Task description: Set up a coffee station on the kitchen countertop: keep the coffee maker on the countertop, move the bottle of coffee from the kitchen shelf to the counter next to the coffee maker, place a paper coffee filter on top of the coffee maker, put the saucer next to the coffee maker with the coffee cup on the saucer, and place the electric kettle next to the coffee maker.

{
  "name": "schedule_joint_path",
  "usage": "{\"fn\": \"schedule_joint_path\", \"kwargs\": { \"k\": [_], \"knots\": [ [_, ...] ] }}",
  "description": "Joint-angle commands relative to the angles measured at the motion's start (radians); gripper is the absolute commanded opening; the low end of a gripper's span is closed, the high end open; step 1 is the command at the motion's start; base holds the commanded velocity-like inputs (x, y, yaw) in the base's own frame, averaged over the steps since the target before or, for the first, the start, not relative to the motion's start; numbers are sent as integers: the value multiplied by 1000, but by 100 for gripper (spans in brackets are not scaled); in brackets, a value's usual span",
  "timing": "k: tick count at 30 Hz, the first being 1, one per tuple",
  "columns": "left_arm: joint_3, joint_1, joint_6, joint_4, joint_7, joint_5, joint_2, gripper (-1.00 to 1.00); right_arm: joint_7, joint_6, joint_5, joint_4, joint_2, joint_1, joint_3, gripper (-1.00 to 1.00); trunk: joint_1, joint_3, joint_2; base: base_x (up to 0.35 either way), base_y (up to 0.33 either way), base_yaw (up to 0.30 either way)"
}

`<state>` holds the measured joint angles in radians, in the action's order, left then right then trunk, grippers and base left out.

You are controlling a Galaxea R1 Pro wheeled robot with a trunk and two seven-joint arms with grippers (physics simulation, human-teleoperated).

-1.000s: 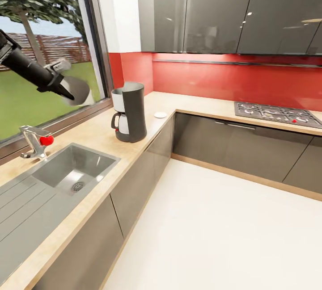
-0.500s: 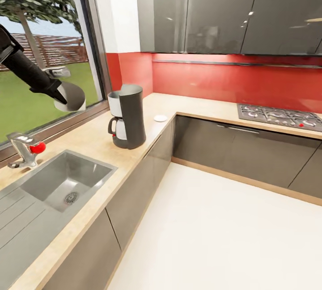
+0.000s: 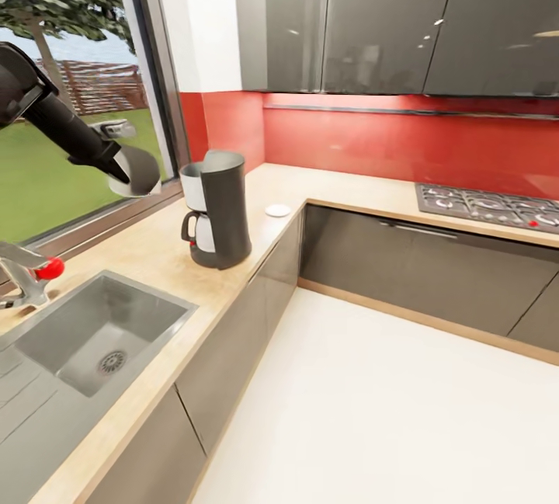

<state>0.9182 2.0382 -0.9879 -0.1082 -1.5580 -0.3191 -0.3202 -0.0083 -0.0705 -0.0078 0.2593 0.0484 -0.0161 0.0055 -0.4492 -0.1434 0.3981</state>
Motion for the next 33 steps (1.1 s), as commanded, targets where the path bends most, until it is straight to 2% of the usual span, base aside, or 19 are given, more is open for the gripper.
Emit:
{"fn": "schedule_joint_path", "kwargs": {
  "k": [1,13,22,33],
  "knots": [
    [-2,-5,-5,-8,-6,-6,0,-100,-1,-2,-1,-1,-1,-1,1,100,-1,-2,2,225,-150,0],
    [-7,-12,-16,-16,-2,-3,0,-100,-1,-3,-1,-2,-1,-1,1,100,-1,-2,2,238,-169,30],
    [-8,-12,2,-17,-1,-4,-2,-100,-1,-3,-1,-2,0,-1,1,100,-1,-2,2,220,-192,252],
    [-10,-12,2,-17,1,-4,-3,-100,-1,-3,-1,-2,0,-1,1,100,-1,-2,2,115,-258,249]
  ]
}}
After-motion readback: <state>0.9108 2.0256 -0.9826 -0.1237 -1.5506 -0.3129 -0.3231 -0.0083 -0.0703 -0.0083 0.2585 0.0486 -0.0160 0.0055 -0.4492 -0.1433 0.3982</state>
